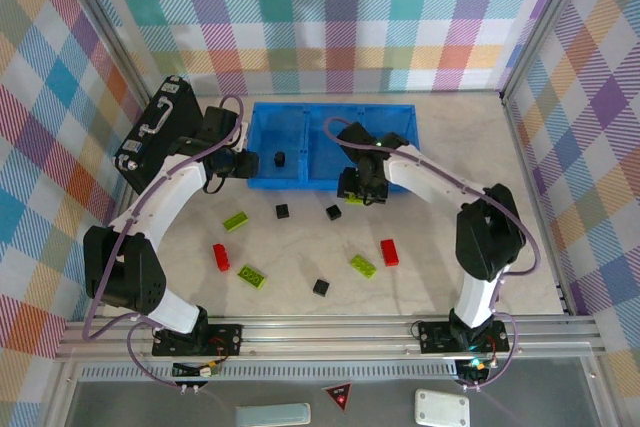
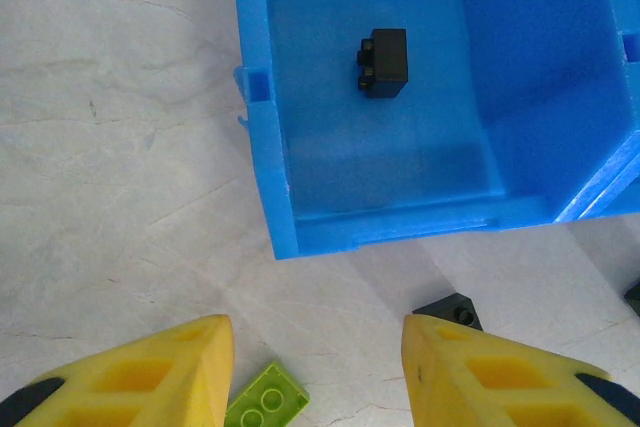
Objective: Sort the legos into containers by color
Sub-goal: Place the lego in the container.
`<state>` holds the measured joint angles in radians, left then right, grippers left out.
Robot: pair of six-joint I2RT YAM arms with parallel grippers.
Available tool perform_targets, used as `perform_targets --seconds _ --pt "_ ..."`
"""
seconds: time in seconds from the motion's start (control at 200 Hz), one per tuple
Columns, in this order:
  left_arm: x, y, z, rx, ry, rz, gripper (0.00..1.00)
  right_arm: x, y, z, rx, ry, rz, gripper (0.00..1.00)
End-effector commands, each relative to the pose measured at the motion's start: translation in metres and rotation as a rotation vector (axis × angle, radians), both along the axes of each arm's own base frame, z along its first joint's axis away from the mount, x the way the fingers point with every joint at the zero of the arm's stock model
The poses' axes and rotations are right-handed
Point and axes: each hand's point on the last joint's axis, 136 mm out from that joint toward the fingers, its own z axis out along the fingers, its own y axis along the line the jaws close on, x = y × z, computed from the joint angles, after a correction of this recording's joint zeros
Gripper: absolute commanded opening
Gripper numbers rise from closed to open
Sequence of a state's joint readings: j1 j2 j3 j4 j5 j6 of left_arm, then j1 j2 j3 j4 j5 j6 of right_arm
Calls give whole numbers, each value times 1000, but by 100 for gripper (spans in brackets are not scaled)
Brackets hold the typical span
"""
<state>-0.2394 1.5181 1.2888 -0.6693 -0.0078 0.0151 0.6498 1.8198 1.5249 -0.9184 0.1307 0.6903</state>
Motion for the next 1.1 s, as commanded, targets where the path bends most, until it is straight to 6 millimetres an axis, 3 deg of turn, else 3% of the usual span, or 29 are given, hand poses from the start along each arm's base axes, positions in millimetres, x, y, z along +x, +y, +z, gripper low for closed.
perform_targets --seconds 0.0,0.565,1.095 --pt "0 1 9 -30 -31 14 48 8 13 9 3 -9 40 65" --pt "-3 8 23 -14 -78 30 48 62 41 28 -20 -117 94 64" --pt "-4 14 25 12 -93 43 48 127 66 18 -8 -190 121 62"
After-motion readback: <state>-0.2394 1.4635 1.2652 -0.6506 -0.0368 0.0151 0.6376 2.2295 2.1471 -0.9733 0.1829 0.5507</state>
